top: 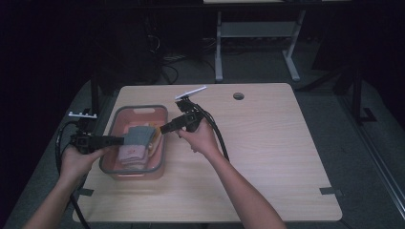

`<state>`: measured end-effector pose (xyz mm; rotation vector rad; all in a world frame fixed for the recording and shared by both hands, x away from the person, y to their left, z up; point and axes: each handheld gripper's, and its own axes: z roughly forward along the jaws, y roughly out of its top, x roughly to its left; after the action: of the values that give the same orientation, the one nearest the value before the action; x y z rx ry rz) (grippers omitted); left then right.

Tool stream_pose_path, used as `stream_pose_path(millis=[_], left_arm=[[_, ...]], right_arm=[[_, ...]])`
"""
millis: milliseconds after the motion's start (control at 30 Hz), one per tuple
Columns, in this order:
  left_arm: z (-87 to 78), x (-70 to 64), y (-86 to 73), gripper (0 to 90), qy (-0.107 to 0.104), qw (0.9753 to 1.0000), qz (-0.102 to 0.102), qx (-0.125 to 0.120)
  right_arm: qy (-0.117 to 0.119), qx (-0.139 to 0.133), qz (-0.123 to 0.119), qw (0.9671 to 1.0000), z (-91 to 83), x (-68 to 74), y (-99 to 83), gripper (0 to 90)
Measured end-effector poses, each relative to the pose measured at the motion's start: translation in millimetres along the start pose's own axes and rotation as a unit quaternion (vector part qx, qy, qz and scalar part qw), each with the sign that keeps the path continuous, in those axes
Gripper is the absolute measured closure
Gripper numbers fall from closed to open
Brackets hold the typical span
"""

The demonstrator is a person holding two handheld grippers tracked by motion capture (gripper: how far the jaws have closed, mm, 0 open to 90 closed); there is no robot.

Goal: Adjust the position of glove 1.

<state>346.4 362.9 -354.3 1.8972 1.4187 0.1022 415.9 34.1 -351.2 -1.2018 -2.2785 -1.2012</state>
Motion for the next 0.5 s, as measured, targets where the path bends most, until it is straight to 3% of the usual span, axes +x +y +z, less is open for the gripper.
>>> stream_pose_path(millis=[500], left_arm=[[-1.9, -18.4, 7.0, 43.5, -0.017, 0.9996, 0.019, -0.013]], right_arm=[[-0.029, -0.02, 0.009, 0.9993, -29.5, -14.2, -13.3, 52.7]])
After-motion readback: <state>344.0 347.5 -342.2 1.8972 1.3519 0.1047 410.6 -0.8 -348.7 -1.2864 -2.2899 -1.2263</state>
